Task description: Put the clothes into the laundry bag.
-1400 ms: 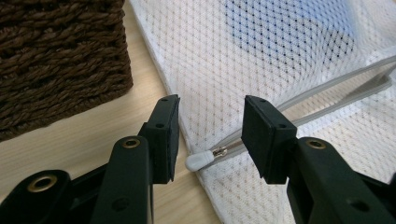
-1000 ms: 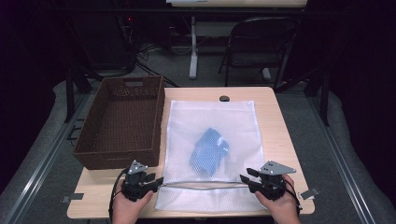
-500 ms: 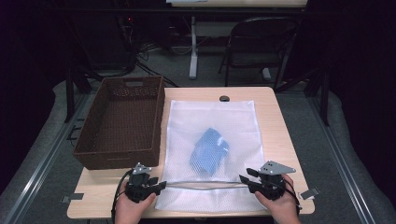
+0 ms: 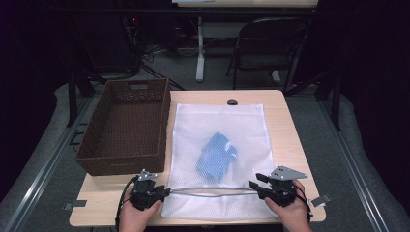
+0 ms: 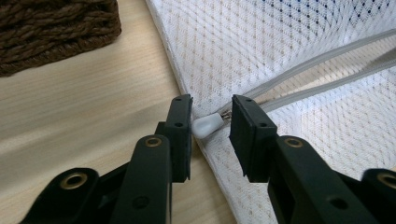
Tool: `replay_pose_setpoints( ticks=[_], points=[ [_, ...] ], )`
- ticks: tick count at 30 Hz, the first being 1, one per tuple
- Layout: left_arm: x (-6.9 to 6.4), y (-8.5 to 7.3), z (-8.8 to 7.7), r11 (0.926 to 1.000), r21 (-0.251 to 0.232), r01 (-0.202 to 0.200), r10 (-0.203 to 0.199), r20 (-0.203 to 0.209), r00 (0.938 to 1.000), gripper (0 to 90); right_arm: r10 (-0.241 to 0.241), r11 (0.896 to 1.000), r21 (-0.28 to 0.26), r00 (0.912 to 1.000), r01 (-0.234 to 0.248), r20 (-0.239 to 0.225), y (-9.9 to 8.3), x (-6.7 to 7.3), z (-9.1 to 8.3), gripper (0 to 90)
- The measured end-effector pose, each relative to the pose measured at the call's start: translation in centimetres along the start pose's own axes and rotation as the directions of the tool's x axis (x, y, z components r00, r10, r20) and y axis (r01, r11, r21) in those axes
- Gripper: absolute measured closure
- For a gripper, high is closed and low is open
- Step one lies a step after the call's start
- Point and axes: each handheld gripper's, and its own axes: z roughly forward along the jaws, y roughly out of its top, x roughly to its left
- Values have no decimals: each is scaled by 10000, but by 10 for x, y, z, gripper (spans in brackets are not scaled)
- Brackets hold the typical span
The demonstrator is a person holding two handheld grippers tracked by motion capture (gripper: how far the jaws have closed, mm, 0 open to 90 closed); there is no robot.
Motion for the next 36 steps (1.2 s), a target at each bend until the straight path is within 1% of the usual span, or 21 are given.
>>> replay_pose_setpoints(
  ticks=[3,6,10,13,16,19,25,26,27,30,33,36],
  points=[
    [-2,1,-2,9999,-91,-102,102,-53,9999,755,11,10000,-27,10000,-11,7,0,0,0,569],
    [-3,1,-3,9997,-152,-204,204,-2,9998,789,-60,10000,-10,10000,60,2,0,0,0,569],
    [-5,2,-4,9993,-185,-326,325,-26,9995,819,-96,10000,16,9999,96,-34,0,1,1,571],
    [-8,3,-3,9989,-185,-426,426,-49,9991,848,-266,9996,67,9995,267,-140,0,1,1,591],
    [-10,3,-3,9984,-261,-494,493,-26,9988,855,-308,9995,56,9994,309,-172,0,1,1,591],
    [-12,4,-2,9981,-265,-554,557,108,9984,846,-282,9996,36,9995,283,-147,0,1,1,591],
    [-17,6,4,9969,-249,-741,745,166,9971,815,-300,9995,39,9994,301,-163,0,2,2,590],
    [-19,6,5,9972,-262,-694,699,210,9973,811,-293,9996,43,9994,294,-162,0,2,2,590],
    [-19,6,8,9970,-273,-721,728,262,9970,801,-344,9994,35,9993,345,-156,0,2,2,590],
    [-22,7,12,9969,-212,-758,766,396,9963,763,-300,9995,46,9994,301,-164,0,2,3,589],
    [-25,7,15,9953,-141,-962,967,376,9946,714,-307,9995,39,9994,308,-157,0,2,2,588],
    [-26,7,15,9953,-199,-948,955,361,9948,689,-310,9995,36,9994,311,-152,0,1,3,587]
  ],
)
